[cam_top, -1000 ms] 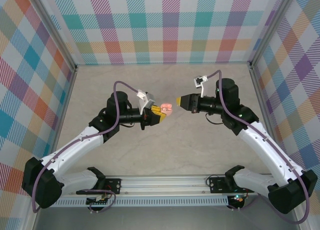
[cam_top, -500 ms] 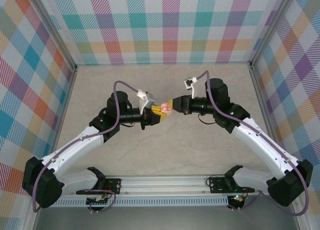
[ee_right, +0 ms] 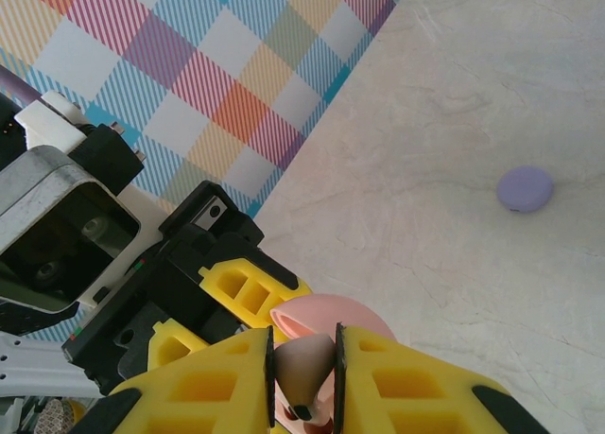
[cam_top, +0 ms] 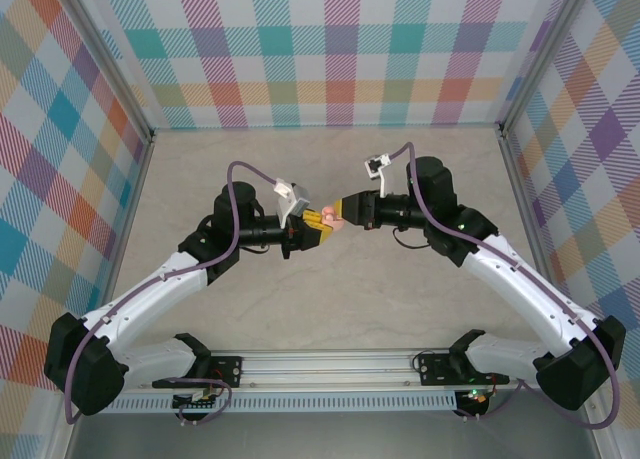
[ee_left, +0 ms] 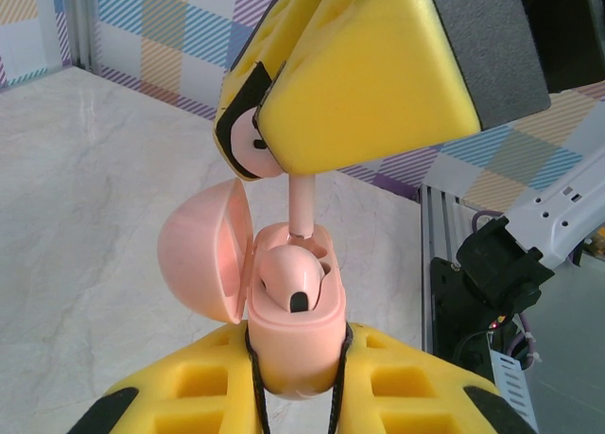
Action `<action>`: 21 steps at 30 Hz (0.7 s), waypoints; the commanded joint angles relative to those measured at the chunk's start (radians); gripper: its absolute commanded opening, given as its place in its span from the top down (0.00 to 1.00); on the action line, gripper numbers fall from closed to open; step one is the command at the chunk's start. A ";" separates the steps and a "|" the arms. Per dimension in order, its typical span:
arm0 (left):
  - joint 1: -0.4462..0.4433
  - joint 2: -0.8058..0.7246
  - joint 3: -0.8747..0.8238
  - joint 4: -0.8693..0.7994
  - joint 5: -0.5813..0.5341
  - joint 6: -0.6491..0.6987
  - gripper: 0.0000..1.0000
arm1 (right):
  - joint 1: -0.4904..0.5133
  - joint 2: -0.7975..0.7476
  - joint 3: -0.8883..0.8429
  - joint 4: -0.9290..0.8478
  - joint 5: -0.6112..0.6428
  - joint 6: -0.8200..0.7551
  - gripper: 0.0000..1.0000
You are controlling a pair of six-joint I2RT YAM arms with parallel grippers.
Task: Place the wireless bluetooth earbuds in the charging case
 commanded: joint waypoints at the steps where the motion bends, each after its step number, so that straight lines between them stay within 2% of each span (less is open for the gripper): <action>1: -0.015 0.001 0.021 0.038 0.021 -0.003 0.96 | 0.013 0.012 0.033 0.020 0.008 -0.030 0.79; 21: -0.015 0.003 0.019 0.056 -0.017 -0.023 0.96 | 0.031 0.010 0.033 -0.026 0.043 -0.059 0.79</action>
